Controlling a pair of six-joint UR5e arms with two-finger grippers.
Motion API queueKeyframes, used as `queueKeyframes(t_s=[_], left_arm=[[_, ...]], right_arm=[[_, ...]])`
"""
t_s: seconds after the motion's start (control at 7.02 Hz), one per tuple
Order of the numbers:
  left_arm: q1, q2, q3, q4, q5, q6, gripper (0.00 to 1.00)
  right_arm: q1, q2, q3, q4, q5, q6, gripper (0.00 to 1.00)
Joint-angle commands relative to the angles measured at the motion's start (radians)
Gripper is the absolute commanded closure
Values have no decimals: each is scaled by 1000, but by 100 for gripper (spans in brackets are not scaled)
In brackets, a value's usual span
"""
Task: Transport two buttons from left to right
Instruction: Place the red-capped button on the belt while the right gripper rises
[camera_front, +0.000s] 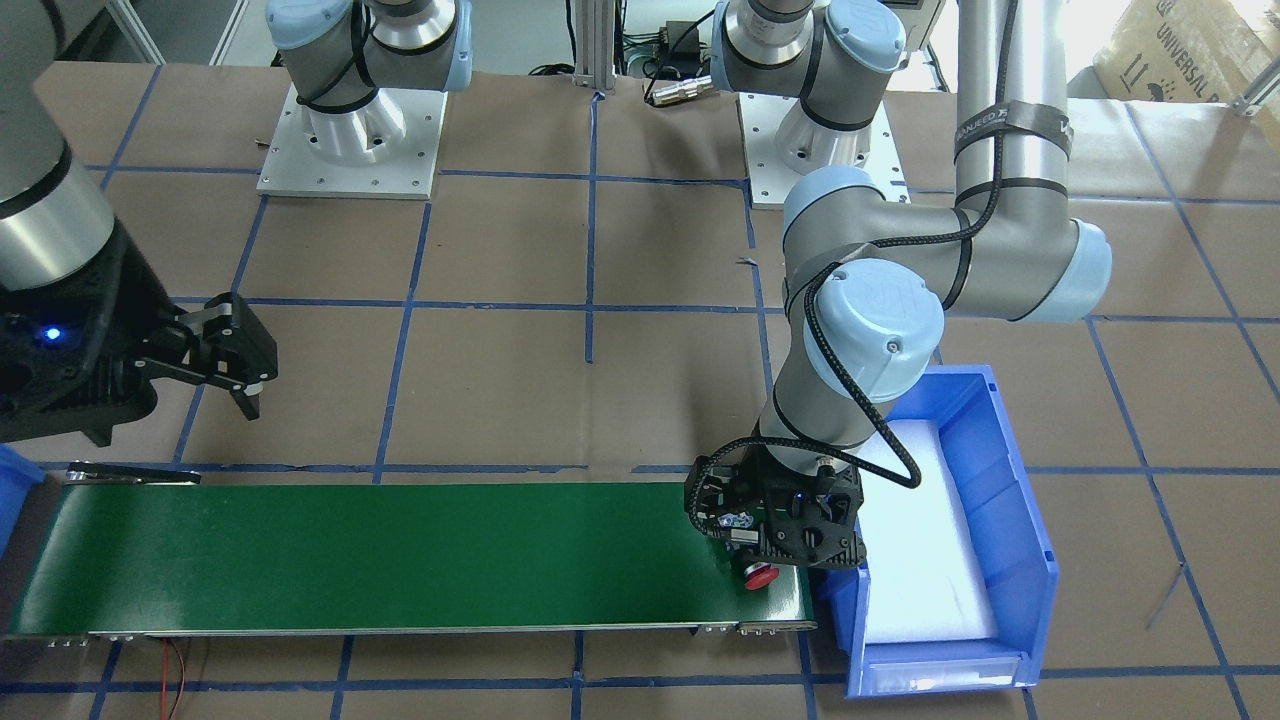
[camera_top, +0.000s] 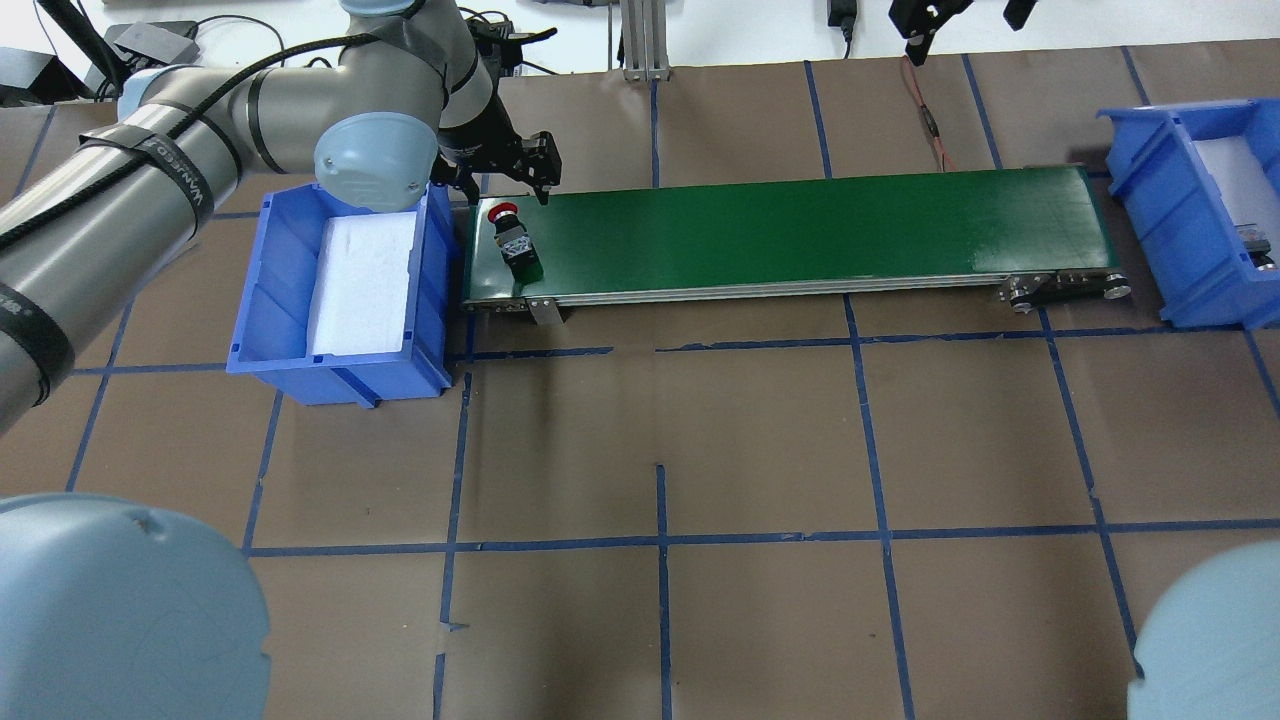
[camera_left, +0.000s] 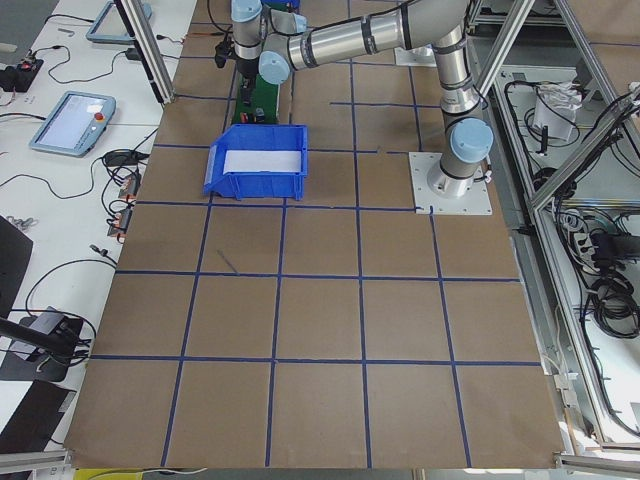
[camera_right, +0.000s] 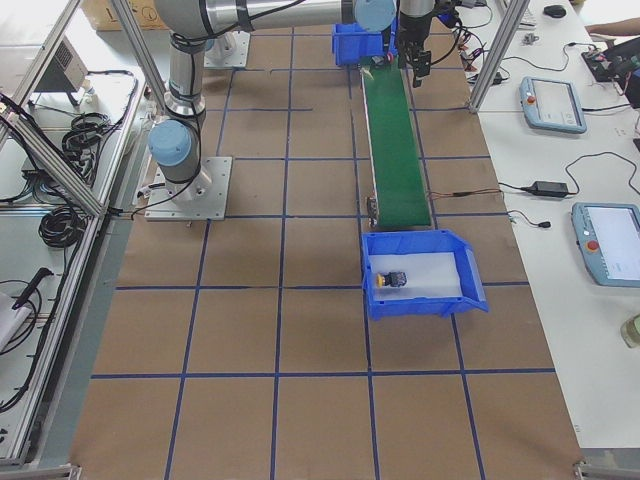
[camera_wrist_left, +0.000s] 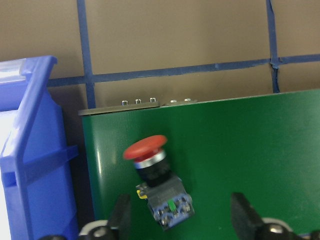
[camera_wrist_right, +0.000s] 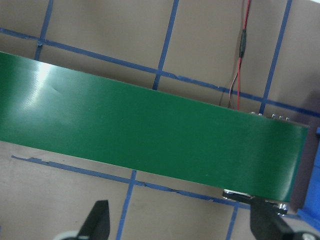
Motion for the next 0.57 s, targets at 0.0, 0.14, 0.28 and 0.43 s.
queueKeyframes(t_s=[0.0, 0.14, 0.28, 0.43], left_arm=[[13, 30, 11, -21, 42, 27, 0], [25, 50, 20, -50, 45, 61, 0], [72, 75, 12, -118, 55, 154, 0], [123, 95, -3, -160, 59, 275, 0]], right_arm=[[13, -83, 125, -31, 7, 114, 0], [13, -90, 144, -36, 7, 117, 0], [11, -85, 146, -29, 4, 173, 1], [2, -82, 146, -13, 1, 201, 1]])
